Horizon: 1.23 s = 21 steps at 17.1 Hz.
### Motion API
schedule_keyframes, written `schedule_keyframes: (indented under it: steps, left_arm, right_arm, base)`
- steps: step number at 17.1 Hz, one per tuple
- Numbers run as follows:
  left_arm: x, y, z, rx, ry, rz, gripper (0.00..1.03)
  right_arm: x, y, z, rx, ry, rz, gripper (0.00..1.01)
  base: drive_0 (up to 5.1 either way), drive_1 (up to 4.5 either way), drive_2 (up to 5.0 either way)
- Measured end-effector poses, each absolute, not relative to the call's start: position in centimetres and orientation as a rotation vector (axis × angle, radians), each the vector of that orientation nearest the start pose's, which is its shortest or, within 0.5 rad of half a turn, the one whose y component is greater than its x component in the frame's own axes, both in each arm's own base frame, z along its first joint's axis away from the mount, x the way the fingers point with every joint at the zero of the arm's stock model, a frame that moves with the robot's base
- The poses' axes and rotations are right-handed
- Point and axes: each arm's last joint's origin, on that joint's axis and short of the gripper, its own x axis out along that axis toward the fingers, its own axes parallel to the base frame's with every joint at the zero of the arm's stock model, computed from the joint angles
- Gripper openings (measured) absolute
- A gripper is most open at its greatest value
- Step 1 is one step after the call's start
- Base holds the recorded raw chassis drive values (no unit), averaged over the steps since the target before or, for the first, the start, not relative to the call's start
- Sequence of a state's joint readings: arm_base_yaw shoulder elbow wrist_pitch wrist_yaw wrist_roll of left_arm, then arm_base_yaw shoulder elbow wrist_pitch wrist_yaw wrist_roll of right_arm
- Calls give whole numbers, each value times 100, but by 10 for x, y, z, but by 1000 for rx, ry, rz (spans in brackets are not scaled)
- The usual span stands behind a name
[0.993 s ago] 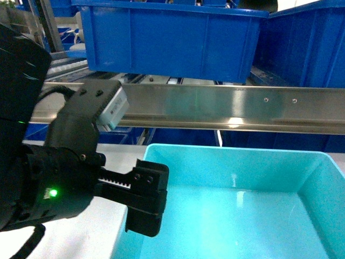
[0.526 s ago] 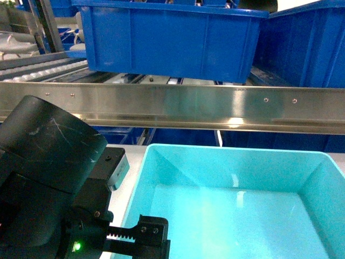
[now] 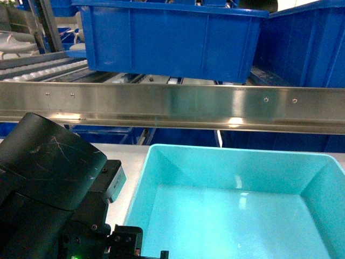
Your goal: Organize blue bins on left shelf correctly
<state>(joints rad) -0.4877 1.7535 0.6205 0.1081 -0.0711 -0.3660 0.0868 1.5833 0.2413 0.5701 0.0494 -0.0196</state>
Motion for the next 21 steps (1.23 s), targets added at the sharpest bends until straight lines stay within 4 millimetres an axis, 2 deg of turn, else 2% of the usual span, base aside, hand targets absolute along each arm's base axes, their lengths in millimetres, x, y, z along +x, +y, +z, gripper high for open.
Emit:
schedule_keyframes:
  steps: [1,2,6,8,10,12,15,21]
  left_arm:
    - [239,-129,92,-1,962,-225,8]
    - [239,-128,99,4,922,-215,2]
    - [243,-114,148,13,683,-196,2]
    - [239,-107,183,30,510,-189,2]
    - [235,-105,200,35,426,-191,2]
    - [235,-105,201,47,420,-194,2]
    - [235,-107,193,59,457,-202,2]
    - [235,-107,194,58,454,-202,2]
  right_arm:
    - [203,17,77,-19,761,44,2]
    - [202,17,83,-3,737,46,2]
    - [208,26,138,18,477,55,2]
    - [207,27,174,47,319,56,2]
    - [201,25,190,63,220,52,2]
    - [200,25,193,63,210,51,2]
    - [200,24,184,65,252,43,2]
    - [200,24,184,67,251,43,2]
  base:
    - [0,0,0]
    - [0,0,0]
    - [0,0,0]
    - [0,0,0]
    - [0,0,0]
    - [0,0,0]
    - [0,0,0]
    - [-488,257,257]
